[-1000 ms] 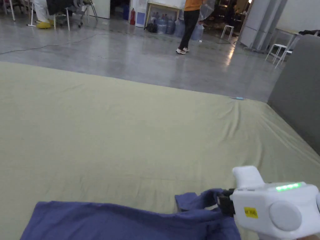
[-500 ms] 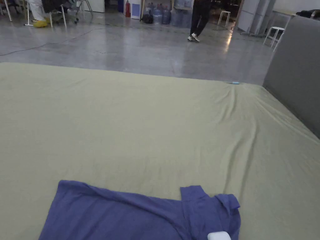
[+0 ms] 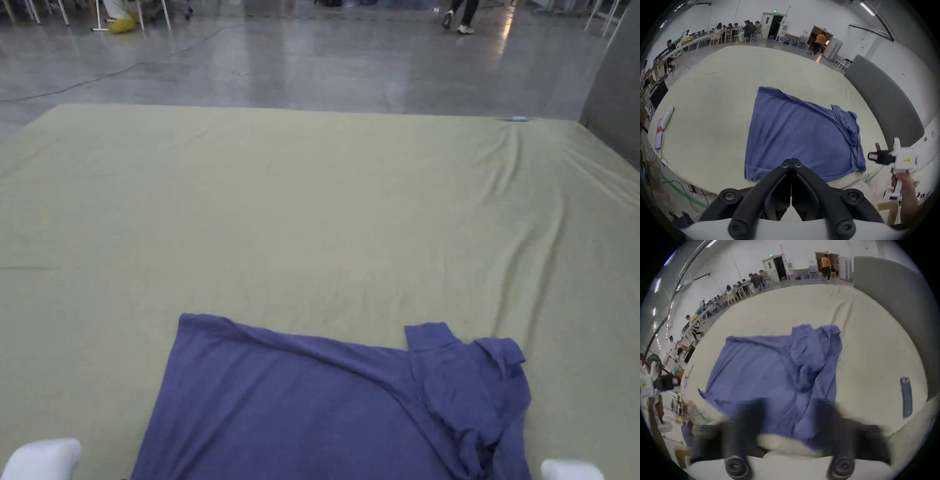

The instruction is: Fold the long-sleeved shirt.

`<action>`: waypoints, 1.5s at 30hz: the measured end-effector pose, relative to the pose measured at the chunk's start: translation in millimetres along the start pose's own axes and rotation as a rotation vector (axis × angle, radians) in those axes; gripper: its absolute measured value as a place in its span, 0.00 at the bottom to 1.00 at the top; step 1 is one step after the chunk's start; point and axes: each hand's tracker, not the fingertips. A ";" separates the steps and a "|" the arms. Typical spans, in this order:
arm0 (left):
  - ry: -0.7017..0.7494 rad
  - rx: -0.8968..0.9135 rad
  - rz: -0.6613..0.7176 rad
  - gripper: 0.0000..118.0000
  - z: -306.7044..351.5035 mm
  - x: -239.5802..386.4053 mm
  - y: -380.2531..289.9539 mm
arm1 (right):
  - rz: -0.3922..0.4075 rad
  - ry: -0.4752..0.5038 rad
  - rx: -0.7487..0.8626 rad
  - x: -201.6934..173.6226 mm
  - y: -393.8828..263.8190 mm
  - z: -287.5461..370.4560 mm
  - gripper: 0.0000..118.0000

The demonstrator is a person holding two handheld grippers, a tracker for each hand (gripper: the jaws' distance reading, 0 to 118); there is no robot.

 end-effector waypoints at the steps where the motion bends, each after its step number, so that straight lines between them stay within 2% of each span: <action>1: -0.002 -0.018 0.007 0.00 -5.2 -0.4 -2.0 | -0.008 -0.015 -0.025 -2.8 -13.4 -2.3 0.00; 3: -0.004 -0.055 0.023 0.00 -15.3 -2.3 -1.3 | -0.014 0.063 -0.071 -5.1 -24.3 -10.4 0.00; 6: -0.011 -0.085 0.013 0.00 -34.4 -3.9 22.0 | -0.031 0.063 -0.071 -6.9 -22.9 -10.7 0.00; 7: -0.021 -0.088 0.005 0.03 -42.4 -5.4 37.5 | -0.029 0.065 -0.069 -3.6 -13.8 -9.7 0.00; 8: -0.038 -0.083 -0.002 0.31 -55.1 -6.8 56.7 | -0.026 0.066 -0.059 -3.8 -9.3 -8.1 0.00; 9: -0.045 -0.081 -0.016 0.75 -66.4 -8.4 73.8 | -0.026 0.067 -0.050 -4.0 -5.2 -6.8 0.00; 10: -0.025 -0.081 -0.035 0.99 -81.4 -9.6 97.4 | -0.029 0.073 -0.044 0.5 1.6 -8.3 0.00; 12: 0.026 -0.136 -0.071 0.97 -120.6 -16.9 136.8 | -0.039 0.076 -0.034 4.9 10.4 -10.1 0.00; 13: -0.023 -0.010 -0.059 0.97 -132.8 -22.6 162.2 | -0.046 0.076 -0.032 5.1 12.4 -10.2 0.00; 16: 0.114 -0.187 -0.019 0.97 -201.1 -38.7 203.6 | -0.076 0.091 -0.042 16.9 14.3 -18.8 0.00; 18: 0.173 -0.195 0.011 0.97 -237.0 -51.3 219.1 | -0.095 0.089 -0.056 19.3 11.2 -22.3 0.00; 20: 0.217 -0.210 0.067 0.92 -255.8 -51.7 220.3 | -0.111 0.077 -0.076 30.5 8.0 -30.0 0.00; 21: 0.238 -0.215 0.088 0.86 -265.8 -54.5 220.6 | -0.115 0.068 -0.082 32.9 6.6 -31.0 0.00; 23: 0.263 -0.206 0.100 0.61 -278.2 -56.3 215.8 | -0.126 0.053 -0.092 42.6 6.3 -34.6 0.00; 25: 0.326 -0.240 0.076 0.57 -301.5 -78.9 216.4 | -0.134 0.038 -0.096 49.7 10.2 -35.6 0.00; 26: 0.279 -0.228 0.065 0.53 -300.0 -76.9 214.7 | -0.135 0.027 -0.095 53.4 14.1 -36.2 0.00; 27: 0.291 -0.220 0.056 0.42 -296.5 -74.0 215.6 | -0.132 0.018 -0.092 58.9 18.8 -38.0 0.00; 28: 0.303 -0.207 0.028 0.06 -284.8 -59.6 212.9 | -0.127 0.007 -0.088 62.9 27.1 -39.8 0.00; 29: 0.374 -0.112 -0.081 0.00 -275.8 -55.5 218.3 | -0.125 -0.001 -0.085 67.2 38.4 -42.5 0.00; 30: 0.379 -0.095 -0.127 0.00 -269.8 -49.8 217.5 | -0.125 -0.006 -0.080 71.9 51.9 -45.6 0.00; 31: 0.326 -0.077 -0.145 0.00 -262.2 -45.6 217.7 | -0.124 -0.005 -0.064 79.6 67.5 -50.3 0.05; 32: 0.264 -0.088 -0.095 0.00 -259.2 -43.5 219.5 | -0.127 0.004 -0.030 86.0 89.9 -54.4 0.30; 33: 0.192 -0.147 -0.028 0.00 -256.2 -38.3 215.1 | -0.135 0.013 -0.005 91.8 112.5 -58.6 0.63; 34: 0.184 -0.147 -0.004 0.00 -251.2 -34.4 215.1 | -0.140 0.007 0.005 97.8 139.2 -64.5 1.00; 37: 0.151 -0.148 0.035 0.00 -257.7 -62.0 230.9 | -0.203 -0.046 0.021 112.4 209.4 -92.0 1.00; 38: 0.142 -0.146 0.043 0.00 -255.6 -63.9 234.6 | -0.226 -0.032 0.025 116.2 231.2 -103.7 1.00; 41: 0.145 -0.148 0.041 0.00 -246.4 -50.4 224.4 | -0.361 -0.034 -0.154 119.3 267.3 -143.9 0.98; 42: 0.149 -0.145 0.039 0.00 -244.7 -50.7 225.2 | -0.399 -0.055 -0.218 119.6 274.0 -156.7 0.93; 43: 0.152 -0.143 0.039 0.00 -243.0 -51.9 226.2 | -0.420 -0.069 -0.243 125.9 282.6 -176.6 0.80; 44: 0.151 -0.143 0.042 0.00 -240.8 -49.4 221.7 | -0.419 -0.093 -0.259 122.9 284.8 -187.1 0.69; 45: 0.148 -0.145 0.047 0.00 -239.6 -50.4 221.6 | -0.406 -0.113 -0.280 117.6 285.3 -194.8 0.64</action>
